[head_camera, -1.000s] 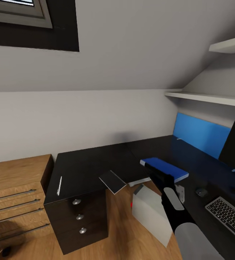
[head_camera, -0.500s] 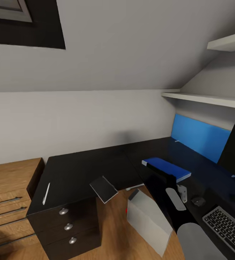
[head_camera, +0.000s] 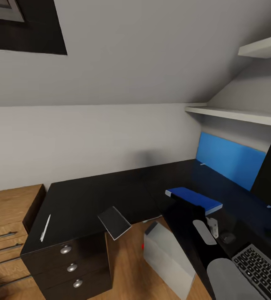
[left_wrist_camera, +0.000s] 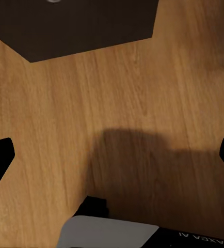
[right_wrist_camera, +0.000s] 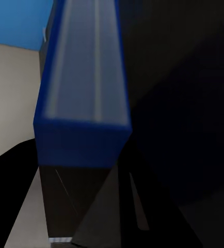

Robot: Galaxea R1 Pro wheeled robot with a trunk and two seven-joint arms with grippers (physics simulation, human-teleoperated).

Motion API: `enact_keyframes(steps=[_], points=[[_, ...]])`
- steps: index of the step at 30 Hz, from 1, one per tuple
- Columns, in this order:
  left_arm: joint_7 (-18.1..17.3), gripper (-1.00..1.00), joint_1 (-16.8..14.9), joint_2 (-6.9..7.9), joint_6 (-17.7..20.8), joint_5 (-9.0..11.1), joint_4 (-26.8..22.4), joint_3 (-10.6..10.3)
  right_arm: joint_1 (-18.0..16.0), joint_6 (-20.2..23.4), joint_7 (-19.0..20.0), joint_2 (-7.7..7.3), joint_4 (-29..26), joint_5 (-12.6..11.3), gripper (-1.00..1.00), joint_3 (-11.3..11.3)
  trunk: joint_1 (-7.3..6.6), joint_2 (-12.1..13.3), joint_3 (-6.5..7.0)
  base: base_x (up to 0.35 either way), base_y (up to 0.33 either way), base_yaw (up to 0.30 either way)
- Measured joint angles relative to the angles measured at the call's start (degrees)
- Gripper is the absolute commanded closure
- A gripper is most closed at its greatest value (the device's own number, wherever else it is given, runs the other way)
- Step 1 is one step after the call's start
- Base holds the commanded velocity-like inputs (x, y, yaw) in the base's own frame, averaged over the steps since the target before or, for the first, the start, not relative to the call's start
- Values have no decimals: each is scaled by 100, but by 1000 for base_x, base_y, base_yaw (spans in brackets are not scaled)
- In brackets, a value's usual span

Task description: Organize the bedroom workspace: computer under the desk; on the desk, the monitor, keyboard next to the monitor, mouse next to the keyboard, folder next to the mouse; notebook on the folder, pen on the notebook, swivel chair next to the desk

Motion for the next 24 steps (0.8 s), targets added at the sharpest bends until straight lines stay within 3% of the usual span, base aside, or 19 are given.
enact_keyframes(steps=[20,24], points=[[1,-100,0,-3,-9,-11,-2,-9,0,10,-86,-1,2,1,100,-6,0,0,0,40,22,0],[0,-100,0,-3,-10,-11,-2,-9,0,13,-276,-46,2,5,100,-9,1,1,0,6,3,0]])
